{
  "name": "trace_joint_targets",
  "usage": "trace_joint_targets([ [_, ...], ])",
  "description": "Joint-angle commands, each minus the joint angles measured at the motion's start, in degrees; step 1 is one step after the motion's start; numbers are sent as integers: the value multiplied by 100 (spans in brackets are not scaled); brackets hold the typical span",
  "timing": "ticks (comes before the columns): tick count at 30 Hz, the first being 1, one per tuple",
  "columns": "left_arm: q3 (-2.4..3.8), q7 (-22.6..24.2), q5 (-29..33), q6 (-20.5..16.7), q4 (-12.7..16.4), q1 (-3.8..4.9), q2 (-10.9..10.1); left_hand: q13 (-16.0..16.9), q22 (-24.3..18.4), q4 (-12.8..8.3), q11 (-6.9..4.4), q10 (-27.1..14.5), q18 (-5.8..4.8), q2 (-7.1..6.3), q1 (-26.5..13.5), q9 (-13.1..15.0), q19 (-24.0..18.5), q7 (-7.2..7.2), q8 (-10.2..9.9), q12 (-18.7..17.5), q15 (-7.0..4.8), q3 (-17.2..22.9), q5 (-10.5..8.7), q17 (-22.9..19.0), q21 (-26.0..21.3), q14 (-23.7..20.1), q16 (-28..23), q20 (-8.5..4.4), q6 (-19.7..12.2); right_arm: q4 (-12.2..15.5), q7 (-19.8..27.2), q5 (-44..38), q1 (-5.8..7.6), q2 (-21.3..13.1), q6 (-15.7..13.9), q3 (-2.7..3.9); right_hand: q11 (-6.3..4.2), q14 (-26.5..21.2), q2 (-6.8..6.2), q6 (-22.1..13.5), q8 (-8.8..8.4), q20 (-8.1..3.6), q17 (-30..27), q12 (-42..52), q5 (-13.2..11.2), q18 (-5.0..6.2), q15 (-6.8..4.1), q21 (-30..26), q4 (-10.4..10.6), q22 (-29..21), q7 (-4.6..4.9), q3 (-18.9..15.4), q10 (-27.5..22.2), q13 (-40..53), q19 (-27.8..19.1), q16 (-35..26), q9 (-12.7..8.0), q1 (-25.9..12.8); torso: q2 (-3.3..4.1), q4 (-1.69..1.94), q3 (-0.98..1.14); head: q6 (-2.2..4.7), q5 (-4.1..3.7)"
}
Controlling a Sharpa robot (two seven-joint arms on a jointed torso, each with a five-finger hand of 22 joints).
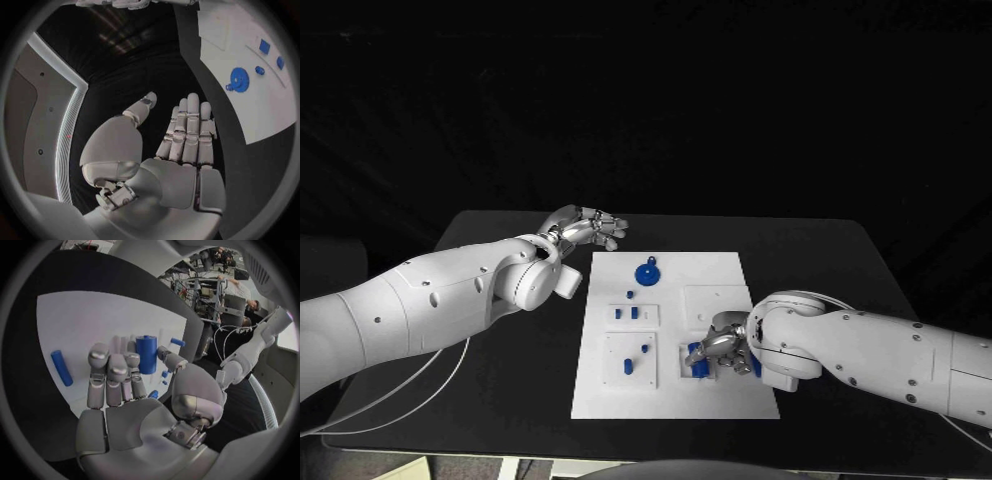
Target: Assemble the parts on the task board
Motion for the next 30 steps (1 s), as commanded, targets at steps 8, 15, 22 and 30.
trace_joint_targets([
  [8,5,76,31,0,25,4,-20,-6,12,46,-8,-21,20,28,-37,0,31,-12,17,2,13,5,-12,14,-40,27,-38,18,-47,-60,121,-297,-78,48,48,-3,-5,14,-80,37,-51,23,11,-48,14,257,-43,36,4,79,0,-4,42,22,-18,-31,-26,-47,-1,-5,2,-23,37],
  [15,5,68,31,-8,23,4,-10,-6,14,52,-9,-20,20,30,-43,0,32,-11,17,2,13,4,-12,17,-42,27,-39,19,-49,-24,121,-476,-80,90,3,-3,-3,14,-100,36,-56,21,12,-53,14,257,-43,35,10,76,2,6,41,27,-18,-35,-29,-54,-2,-8,2,-21,68],
  [22,5,72,31,-2,27,4,-10,-6,16,56,-9,-19,20,31,-47,0,33,-12,17,3,13,3,-12,20,-43,28,-41,19,-50,-17,116,-477,-85,114,33,-6,-2,14,-118,34,-62,20,13,-59,14,257,-41,33,19,74,3,16,41,31,-18,-40,-33,-61,-4,-6,-1,-23,73],
  [30,5,69,31,-1,28,4,-16,-6,18,61,-9,-20,20,31,-52,0,33,-11,17,3,13,3,-12,23,-45,29,-43,19,-52,-31,101,-479,-97,116,-24,-9,12,11,-232,11,-90,21,13,-89,14,257,-30,23,103,63,18,-8,27,52,-19,-62,-48,-158,-3,-6,0,-28,87],
])
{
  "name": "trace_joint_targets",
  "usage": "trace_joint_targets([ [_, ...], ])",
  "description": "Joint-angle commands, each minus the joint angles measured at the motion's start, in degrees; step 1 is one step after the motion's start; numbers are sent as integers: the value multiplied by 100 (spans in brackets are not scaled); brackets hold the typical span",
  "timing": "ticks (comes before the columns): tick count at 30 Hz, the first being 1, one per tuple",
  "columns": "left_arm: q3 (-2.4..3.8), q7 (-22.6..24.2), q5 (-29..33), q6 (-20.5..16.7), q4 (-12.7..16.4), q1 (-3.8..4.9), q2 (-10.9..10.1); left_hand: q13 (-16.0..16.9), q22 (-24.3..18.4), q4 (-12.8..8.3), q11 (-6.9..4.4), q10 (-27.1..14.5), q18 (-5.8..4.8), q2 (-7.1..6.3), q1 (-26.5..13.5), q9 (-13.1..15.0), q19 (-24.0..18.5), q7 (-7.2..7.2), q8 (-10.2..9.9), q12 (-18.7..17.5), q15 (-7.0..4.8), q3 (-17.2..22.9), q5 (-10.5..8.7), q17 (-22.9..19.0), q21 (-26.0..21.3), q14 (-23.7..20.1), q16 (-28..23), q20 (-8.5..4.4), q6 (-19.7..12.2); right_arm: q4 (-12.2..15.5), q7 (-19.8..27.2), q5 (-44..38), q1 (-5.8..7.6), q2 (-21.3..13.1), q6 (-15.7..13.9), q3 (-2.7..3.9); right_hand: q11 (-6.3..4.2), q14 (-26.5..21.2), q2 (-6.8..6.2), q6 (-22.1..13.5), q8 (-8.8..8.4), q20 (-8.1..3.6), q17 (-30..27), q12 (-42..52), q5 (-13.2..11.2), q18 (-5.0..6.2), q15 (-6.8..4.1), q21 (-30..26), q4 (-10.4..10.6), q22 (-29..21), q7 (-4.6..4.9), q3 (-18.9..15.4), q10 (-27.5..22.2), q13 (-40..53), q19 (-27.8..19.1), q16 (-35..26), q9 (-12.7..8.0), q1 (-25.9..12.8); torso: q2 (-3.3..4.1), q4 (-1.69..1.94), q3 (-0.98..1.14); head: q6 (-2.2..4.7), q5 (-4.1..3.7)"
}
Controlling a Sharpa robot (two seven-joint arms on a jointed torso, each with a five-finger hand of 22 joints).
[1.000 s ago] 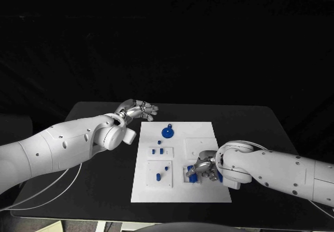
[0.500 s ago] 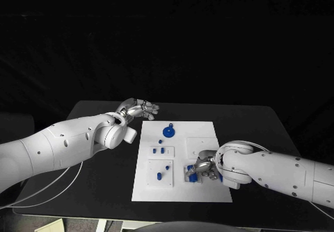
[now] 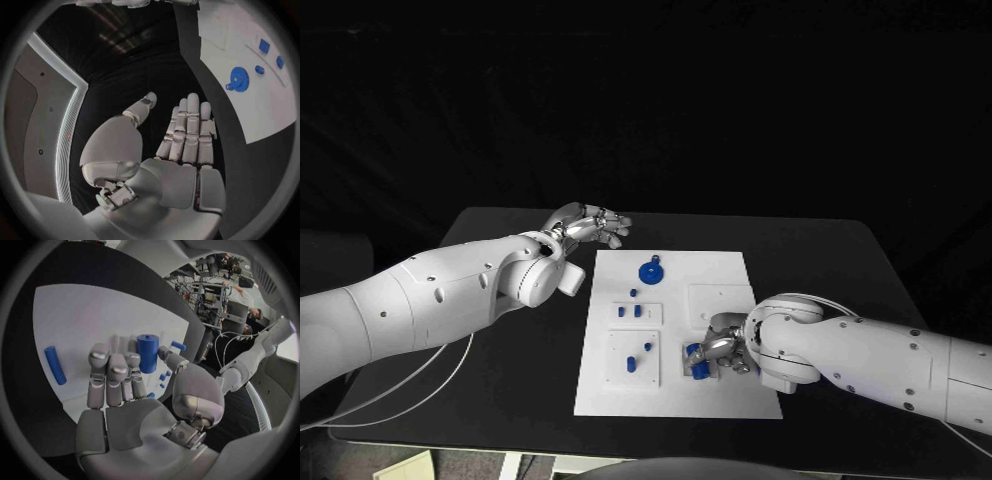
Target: Assemble the parts on the task board
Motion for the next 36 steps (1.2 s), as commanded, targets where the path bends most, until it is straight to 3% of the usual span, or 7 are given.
trace_joint_targets([
  [1,4,65,30,5,15,4,6,-7,8,34,-8,-21,21,9,-30,0,34,6,17,3,13,6,-12,7,-23,29,-21,19,-35,-6,9,-77,-15,6,-5,-10,15,-7,-45,-57,-30,15,9,-27,15,249,-15,23,39,63,19,-73,21,11,-13,-38,-17,-63,0,0,1,0,4],
  [9,5,64,30,11,10,4,5,-7,10,38,-8,-22,21,8,-35,-1,34,7,17,3,13,5,-12,10,-25,29,-23,19,-38,-20,51,-72,-17,3,-86,-11,23,-44,-8,-111,-63,-3,26,-77,12,249,-9,-6,-35,64,26,-690,-25,57,-90,-72,-14,-368,1,-5,3,-6,7],
  [12,5,64,30,13,10,4,4,-8,10,39,-8,-22,21,8,-37,-1,34,8,16,3,13,5,-12,11,-26,29,-24,19,-39,-7,71,-67,-18,-3,-102,-11,17,-67,110,-127,-72,-29,44,-95,17,249,-16,-19,-236,71,18,-1112,-44,85,-149,-78,-5,-503,1,-4,4,-5,8],
  [13,5,65,30,13,10,4,4,-8,10,40,-8,-22,21,8,-37,-1,34,8,16,3,13,5,-12,12,-27,29,-24,19,-40,0,86,-67,-19,-10,-102,-11,14,-79,207,-131,-78,-50,54,-107,12,249,-25,-29,-401,72,5,-1344,-52,99,-180,-83,-1,-562,1,-4,4,-5,8],
  [17,5,63,30,12,9,4,2,-8,11,41,-8,-23,21,9,-38,-1,34,8,16,3,13,5,-12,13,-28,29,-25,19,-41,28,130,-71,-24,-43,-110,-11,-11,-87,380,-124,-98,-92,69,-142,19,249,-36,-54,-759,62,8,-1696,-50,127,-208,-101,-7,-657,-1,-5,5,-6,4],
  [28,4,62,30,16,14,4,-15,-8,13,44,-8,-23,22,9,-39,-1,34,9,16,3,13,6,-12,17,-31,30,-27,18,-44,161,522,40,-33,-278,289,-9,21,-99,395,-147,-154,-79,71,-204,20,249,-13,-104,-1391,37,27,-1745,-54,159,-203,-157,-39,-257,2,-3,5,-1,0],
  [36,4,61,30,17,0,4,-8,-8,15,46,-8,-23,22,9,-40,-1,35,9,17,3,13,7,-12,19,-33,30,-28,18,-45,294,554,146,-31,-461,266,9,23,-91,360,-130,-154,-57,81,-212,16,249,-11,-113,-1460,33,28,-1772,-35,178,-182,-161,-37,-36,0,-9,4,-7,13],
])
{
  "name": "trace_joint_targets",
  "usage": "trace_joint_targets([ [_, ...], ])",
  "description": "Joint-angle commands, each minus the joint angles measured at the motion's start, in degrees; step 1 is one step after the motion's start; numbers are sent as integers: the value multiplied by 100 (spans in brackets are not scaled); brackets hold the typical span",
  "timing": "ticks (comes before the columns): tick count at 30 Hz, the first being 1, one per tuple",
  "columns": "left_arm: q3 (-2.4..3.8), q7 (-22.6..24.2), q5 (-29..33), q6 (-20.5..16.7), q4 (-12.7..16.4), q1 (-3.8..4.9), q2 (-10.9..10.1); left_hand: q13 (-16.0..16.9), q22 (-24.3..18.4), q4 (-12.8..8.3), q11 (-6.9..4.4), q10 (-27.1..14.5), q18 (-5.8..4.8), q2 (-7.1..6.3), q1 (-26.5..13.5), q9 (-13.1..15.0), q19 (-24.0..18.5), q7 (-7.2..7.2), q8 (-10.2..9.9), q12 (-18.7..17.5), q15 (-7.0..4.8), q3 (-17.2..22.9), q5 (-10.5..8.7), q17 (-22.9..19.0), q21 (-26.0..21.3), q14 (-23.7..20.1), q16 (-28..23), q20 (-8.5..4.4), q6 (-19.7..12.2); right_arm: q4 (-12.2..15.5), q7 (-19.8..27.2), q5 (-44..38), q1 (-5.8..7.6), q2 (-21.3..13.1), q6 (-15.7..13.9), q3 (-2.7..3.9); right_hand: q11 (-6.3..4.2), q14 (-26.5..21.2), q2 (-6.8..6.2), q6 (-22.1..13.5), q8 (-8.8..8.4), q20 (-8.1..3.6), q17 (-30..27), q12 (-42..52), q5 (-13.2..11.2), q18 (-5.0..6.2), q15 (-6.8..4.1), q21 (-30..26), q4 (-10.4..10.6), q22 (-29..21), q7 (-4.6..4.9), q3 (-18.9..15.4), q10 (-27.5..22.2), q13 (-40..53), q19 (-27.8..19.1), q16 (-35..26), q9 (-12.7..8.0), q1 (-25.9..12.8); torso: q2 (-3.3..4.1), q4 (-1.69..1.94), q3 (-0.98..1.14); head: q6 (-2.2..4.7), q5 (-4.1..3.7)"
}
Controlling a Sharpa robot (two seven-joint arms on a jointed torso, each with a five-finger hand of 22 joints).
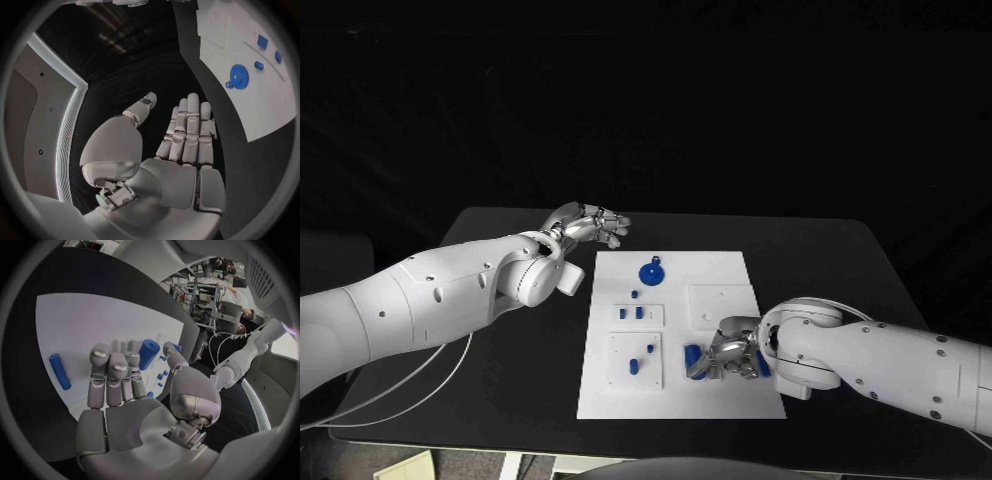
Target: Assemble the parts on the task board
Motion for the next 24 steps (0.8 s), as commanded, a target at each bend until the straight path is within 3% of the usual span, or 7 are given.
trace_joint_targets([
  [1,4,63,29,16,8,4,14,-9,7,35,-8,-23,22,9,-42,-1,35,10,16,3,13,-6,-13,11,-33,30,-29,18,-47,30,121,67,-6,-41,167,8,3,-19,-8,17,-26,27,9,-13,16,230,24,-31,-31,33,31,-11,-12,8,25,-33,-4,53,-1,-5,-2,1,10],
  [12,3,62,29,12,6,3,12,-9,9,39,-8,-23,23,11,-44,-2,37,11,14,4,12,-5,-12,16,-36,32,-31,18,-53,60,117,75,-6,-82,184,12,3,-20,-15,14,-32,34,16,-24,16,230,23,-42,-34,32,31,-103,-10,19,23,-37,-3,139,4,-6,3,23,11],
  [17,3,56,29,17,7,3,14,-9,10,41,-8,-22,23,13,-44,-2,37,11,14,4,12,-4,-12,17,-37,32,-32,18,-54,63,105,66,-6,-83,101,13,-3,-10,148,33,-26,34,22,-25,16,230,19,-43,-28,32,25,-109,7,27,36,-35,1,259,6,-2,0,12,4],
  [18,3,54,29,17,8,3,13,-9,11,44,-8,-22,23,18,-46,-2,38,11,15,5,12,-3,-12,19,-38,32,-33,18,-55,67,86,37,-6,-81,57,13,-7,1,250,54,-17,37,23,-23,16,230,16,-40,-8,31,20,-95,22,30,51,-33,5,279,6,-1,0,10,2],
  [20,3,54,29,17,7,3,13,-9,13,48,-9,-22,23,24,-48,-2,39,11,15,5,12,-2,-12,21,-39,33,-34,18,-54,71,68,-35,-6,-71,-22,13,-14,17,324,79,-7,38,25,-18,16,230,11,-35,0,31,13,-66,43,32,68,-29,8,324,5,-1,-1,7,3],
  [24,3,54,29,15,6,3,11,-9,13,51,-9,-22,23,27,-50,-2,40,11,16,5,12,-1,-12,22,-40,33,-35,18,-55,75,67,-94,-6,-44,-126,13,-42,71,556,163,20,42,18,-13,22,230,-12,-33,141,16,-13,383,132,34,143,-36,12,659,2,1,-2,4,0],
])
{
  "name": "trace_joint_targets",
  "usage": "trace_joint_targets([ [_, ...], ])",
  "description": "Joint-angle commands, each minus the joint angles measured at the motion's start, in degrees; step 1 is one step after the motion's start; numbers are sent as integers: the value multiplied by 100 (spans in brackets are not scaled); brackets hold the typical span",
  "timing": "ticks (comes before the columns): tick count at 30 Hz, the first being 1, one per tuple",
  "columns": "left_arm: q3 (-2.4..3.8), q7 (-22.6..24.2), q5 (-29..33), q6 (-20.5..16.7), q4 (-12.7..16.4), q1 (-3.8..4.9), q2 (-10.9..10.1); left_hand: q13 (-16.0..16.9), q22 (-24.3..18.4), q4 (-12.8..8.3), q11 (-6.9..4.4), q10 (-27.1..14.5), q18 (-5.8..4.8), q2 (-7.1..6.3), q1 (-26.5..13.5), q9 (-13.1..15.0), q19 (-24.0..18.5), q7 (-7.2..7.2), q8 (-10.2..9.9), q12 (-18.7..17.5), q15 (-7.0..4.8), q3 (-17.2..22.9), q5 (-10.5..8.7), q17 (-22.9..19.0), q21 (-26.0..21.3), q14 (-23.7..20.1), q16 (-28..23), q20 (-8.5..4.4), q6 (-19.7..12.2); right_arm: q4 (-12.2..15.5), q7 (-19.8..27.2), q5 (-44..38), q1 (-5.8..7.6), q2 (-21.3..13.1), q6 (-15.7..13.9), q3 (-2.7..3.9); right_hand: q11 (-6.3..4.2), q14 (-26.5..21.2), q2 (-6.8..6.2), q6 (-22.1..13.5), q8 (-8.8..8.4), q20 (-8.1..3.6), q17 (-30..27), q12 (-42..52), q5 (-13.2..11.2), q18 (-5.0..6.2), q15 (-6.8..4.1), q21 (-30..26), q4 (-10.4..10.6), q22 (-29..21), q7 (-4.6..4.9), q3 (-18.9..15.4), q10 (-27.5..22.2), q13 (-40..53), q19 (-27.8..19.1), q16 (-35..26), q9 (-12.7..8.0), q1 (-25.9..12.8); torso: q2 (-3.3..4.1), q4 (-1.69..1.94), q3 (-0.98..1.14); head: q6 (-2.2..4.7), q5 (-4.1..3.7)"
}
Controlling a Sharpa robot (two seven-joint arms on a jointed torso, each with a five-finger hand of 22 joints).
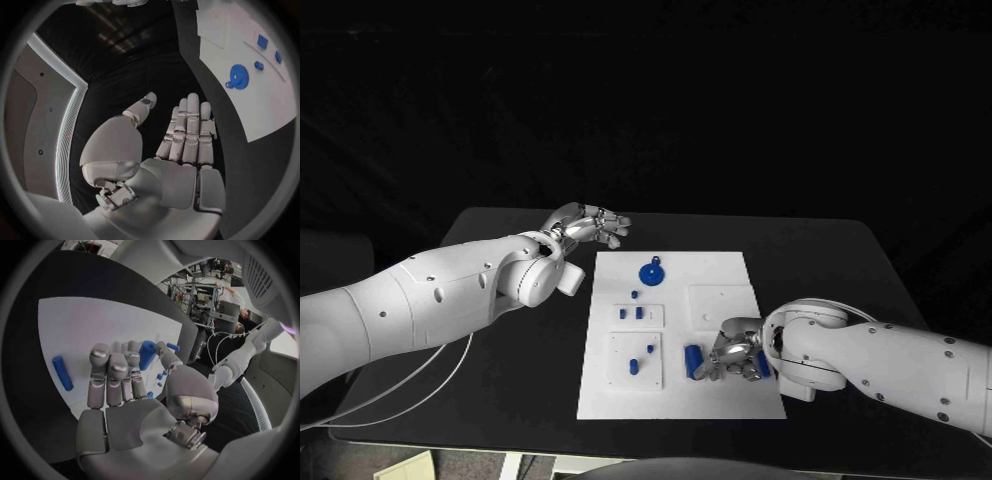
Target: Assemble the parts on the task board
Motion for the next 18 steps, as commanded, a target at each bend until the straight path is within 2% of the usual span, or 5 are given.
trace_joint_targets([
  [1,4,55,29,16,9,3,7,-9,10,38,-8,-23,23,29,-51,-2,40,-9,16,5,12,14,-12,7,-41,33,-36,18,-35,18,28,-128,-5,25,-162,1,4,75,31,81,23,30,-3,-20,60,213,-15,-18,267,6,-20,584,92,6,91,-46,0,288,-3,3,-3,-7,-3],
  [3,4,49,29,22,10,3,6,-9,11,41,-8,-23,23,32,-53,-2,40,-9,16,5,13,15,-12,8,-41,33,-37,18,-35,13,61,-137,-5,42,-180,2,-6,98,13,102,16,60,0,-32,16,224,3,-4,533,14,-10,930,121,14,126,-49,-10,330,-2,4,-5,-9,-2],
  [4,4,43,29,25,10,3,5,-9,11,41,-8,-23,23,32,-54,-2,40,-9,16,5,13,15,-12,9,-42,33,-37,18,-35,8,71,-137,-5,53,-180,2,-20,102,180,119,19,56,5,-33,17,222,-11,-4,556,20,-6,1218,137,19,124,-48,-11,503,-1,5,-4,-11,-2],
  [7,4,44,29,23,8,3,5,-9,12,44,-8,-23,22,34,-56,-2,40,-9,17,5,13,15,-12,10,-43,32,-38,19,-36,-2,82,-137,-5,81,-146,2,-7,114,183,154,27,91,21,-36,15,218,-2,32,617,49,-11,1593,174,30,141,-36,-12,607,-1,5,-6,-12,-1],
  [18,4,35,29,27,9,4,-4,-10,14,48,-7,-25,22,38,-58,-1,39,-10,18,4,14,16,-12,13,-47,30,-42,19,-36,-14,34,-137,-5,137,84,2,-9,127,214,196,44,119,42,-38,13,222,4,78,580,78,-14,1790,224,41,162,-15,-6,630,-2,7,-8,-32,7],
])
